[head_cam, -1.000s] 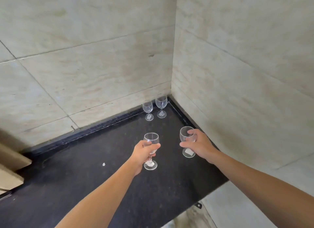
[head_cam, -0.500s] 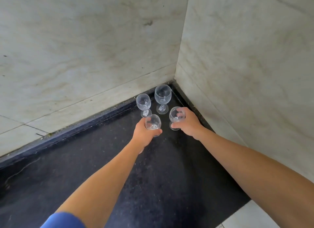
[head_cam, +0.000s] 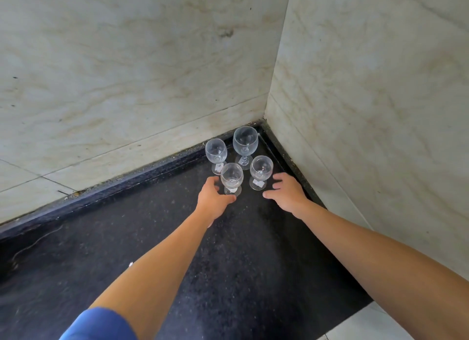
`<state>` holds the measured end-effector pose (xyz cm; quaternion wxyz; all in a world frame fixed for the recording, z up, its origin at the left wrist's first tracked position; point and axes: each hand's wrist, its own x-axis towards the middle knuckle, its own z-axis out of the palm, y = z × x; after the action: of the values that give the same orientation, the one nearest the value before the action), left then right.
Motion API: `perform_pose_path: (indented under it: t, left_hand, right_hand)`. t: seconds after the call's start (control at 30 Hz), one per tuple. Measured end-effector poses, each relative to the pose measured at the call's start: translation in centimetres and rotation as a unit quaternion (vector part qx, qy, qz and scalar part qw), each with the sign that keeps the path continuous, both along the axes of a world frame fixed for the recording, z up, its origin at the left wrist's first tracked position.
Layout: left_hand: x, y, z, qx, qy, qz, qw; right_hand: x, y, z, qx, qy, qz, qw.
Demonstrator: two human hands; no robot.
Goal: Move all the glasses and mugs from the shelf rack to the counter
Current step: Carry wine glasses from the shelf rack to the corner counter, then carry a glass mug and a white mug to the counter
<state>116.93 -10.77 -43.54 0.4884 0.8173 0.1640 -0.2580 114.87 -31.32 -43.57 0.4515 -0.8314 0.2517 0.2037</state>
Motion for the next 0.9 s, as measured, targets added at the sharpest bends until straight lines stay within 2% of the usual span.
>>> perform_pose_path:
  t: [0.1, 0.2, 0.33, 0.43, 0.63, 0.9]
  left_hand:
    - [-2.8, 1.1, 1.1, 0.029, 0.021, 0.008, 0.999]
    - [-6.7, 2.5, 2.5, 0.053, 0.022, -0.019, 0.998]
    - [-13.1, 4.5, 4.3, 0.123, 0.013, -0.063, 0.990]
    - [-18.6, 6.3, 5.4, 0.171, 0.008, -0.054, 0.984]
    - [-34.7, 11.3, 7.0, 0.263, 0.031, 0.037, 0.963]
    - [-57.7, 16.9, 10.7, 0.326, 0.057, 0.228, 0.916]
  right_hand:
    - [-2.3, -0.3, 1.2, -0.037, 0.039, 0.086, 0.995]
    - [-4.8, 0.2, 2.9, -0.081, 0.032, 0.188, 0.978]
    - [-8.0, 1.9, 5.5, -0.140, -0.016, 0.314, 0.939]
    - [-10.3, 4.1, 6.7, -0.172, -0.056, 0.408, 0.895]
    - [-19.2, 12.2, 8.2, -0.169, -0.120, 0.618, 0.759]
    - [-34.7, 25.2, 10.9, -0.129, -0.192, 0.791, 0.567]
